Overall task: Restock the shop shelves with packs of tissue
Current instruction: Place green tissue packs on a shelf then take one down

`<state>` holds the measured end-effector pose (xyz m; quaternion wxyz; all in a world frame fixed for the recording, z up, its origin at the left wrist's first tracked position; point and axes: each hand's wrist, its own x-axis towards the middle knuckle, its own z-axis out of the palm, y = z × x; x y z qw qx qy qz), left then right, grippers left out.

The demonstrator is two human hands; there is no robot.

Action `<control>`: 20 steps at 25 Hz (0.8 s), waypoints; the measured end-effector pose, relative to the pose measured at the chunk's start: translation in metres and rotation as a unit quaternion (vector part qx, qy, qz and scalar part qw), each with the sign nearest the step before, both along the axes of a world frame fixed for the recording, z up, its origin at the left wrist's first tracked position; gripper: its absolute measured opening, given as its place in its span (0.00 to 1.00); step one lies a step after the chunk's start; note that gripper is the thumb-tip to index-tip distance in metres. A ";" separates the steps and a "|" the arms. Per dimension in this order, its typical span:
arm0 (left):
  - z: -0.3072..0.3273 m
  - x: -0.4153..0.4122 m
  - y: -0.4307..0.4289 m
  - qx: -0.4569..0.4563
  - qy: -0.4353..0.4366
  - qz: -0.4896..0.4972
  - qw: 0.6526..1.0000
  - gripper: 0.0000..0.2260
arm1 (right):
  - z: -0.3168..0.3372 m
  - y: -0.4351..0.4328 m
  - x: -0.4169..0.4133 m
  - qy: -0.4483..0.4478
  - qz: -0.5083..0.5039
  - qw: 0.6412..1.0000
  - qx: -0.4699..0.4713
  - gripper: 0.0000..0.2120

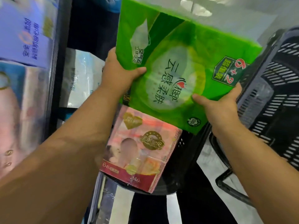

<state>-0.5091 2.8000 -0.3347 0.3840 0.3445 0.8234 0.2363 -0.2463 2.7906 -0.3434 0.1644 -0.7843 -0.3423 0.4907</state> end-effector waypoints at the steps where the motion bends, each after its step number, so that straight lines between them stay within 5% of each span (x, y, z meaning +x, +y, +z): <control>1: 0.003 0.002 -0.001 0.001 0.011 0.000 1.000 0.41 | 0.003 0.000 -0.001 0.006 -0.004 1.000 -0.003 0.52; 11: 0.097 0.019 -0.032 0.059 0.060 0.086 0.993 0.47 | 0.112 0.015 0.027 0.016 0.128 0.991 0.038 0.45; 20: 0.146 0.046 -0.218 0.019 0.033 0.217 0.976 0.40 | 0.177 -0.075 0.022 -0.043 0.335 0.941 0.019 0.47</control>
